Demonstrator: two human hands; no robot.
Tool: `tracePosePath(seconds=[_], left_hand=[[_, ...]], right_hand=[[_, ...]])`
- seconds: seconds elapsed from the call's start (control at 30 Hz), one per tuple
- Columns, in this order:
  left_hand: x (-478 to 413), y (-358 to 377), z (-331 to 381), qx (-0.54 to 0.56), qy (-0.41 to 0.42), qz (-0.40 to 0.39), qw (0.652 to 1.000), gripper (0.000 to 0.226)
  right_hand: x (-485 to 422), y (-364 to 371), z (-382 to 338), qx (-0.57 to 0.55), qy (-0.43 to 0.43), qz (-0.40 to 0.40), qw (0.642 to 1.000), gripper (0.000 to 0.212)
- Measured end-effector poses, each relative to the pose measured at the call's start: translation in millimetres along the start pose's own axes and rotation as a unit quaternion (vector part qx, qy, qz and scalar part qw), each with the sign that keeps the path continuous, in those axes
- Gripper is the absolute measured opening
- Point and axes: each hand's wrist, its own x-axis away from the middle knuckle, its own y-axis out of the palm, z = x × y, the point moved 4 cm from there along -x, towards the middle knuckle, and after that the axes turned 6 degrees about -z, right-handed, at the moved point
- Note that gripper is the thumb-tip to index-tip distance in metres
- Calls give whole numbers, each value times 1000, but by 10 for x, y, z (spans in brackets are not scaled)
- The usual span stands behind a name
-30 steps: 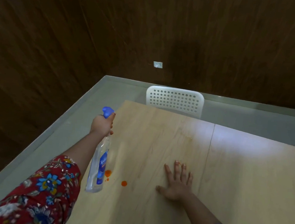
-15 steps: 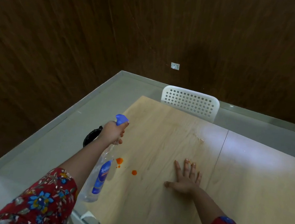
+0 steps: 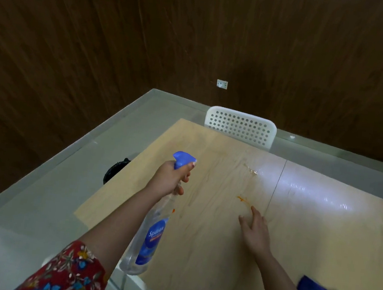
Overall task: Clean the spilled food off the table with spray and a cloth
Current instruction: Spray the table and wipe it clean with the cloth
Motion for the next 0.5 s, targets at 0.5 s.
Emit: tracePosePath(seconds=[0.5], left_hand=[[525,-314,-651,-73,-74,0,995,45]], right_hand=[[659,694,-143,163,3,-153,975,70]])
